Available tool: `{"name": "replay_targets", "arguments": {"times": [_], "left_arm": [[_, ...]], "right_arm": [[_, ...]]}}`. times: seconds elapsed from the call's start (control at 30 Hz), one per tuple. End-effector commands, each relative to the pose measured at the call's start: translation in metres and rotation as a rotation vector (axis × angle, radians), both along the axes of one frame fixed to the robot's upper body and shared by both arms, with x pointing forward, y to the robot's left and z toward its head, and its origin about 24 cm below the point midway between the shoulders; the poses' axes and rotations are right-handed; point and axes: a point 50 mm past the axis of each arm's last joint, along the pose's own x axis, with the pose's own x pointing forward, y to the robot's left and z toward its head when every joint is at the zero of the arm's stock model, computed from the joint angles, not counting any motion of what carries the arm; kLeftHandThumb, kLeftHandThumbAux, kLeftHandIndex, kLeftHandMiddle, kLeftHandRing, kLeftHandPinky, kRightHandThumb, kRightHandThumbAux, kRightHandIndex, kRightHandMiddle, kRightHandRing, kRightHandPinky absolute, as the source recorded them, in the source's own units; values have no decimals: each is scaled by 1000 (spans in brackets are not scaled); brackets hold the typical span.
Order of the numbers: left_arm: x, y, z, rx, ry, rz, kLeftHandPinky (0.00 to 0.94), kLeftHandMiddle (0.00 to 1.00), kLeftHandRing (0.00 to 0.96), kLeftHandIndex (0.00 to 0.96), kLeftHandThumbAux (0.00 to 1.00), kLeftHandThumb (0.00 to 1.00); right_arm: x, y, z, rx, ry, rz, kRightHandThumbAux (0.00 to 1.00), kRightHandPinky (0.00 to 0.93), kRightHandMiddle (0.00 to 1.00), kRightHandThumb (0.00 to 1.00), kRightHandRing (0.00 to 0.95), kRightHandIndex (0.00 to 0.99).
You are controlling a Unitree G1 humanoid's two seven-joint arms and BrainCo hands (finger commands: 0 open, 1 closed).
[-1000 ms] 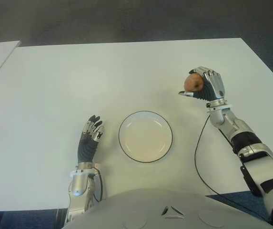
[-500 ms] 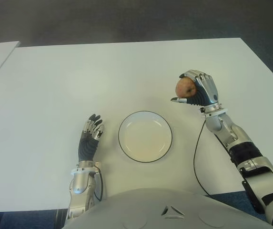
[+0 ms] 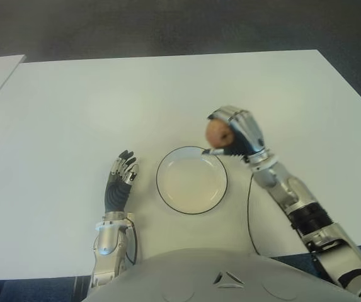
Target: Put the apples into the plate.
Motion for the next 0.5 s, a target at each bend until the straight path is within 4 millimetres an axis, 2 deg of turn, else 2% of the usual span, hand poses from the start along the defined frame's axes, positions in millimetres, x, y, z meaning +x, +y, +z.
{"name": "replay_targets", "arguments": {"times": [0.03,0.17,0.4,0.5], "left_arm": [[-3,-3,-5,-11,36,8,210,162,178,141,506,77],[-2,-10,-1,-23,12,7,244,176,198,145,504,91],[-4,-9,0,-25,14,-3,228,177,197,143,509,98],[-3,-11,1,-29,8,-4,251,181,205,140,515,96]], "right_arm": [[-9,9,-4,-54,5,78,712,869,868,723,862,439],[-17,16,-9,-106,23,143,712,872,870,723,865,439],[-24,28,-13,-122,27,217,712,879,885,720,873,439],[-25,29,-13,-118,29,235,713,873,883,718,872,439]]}}
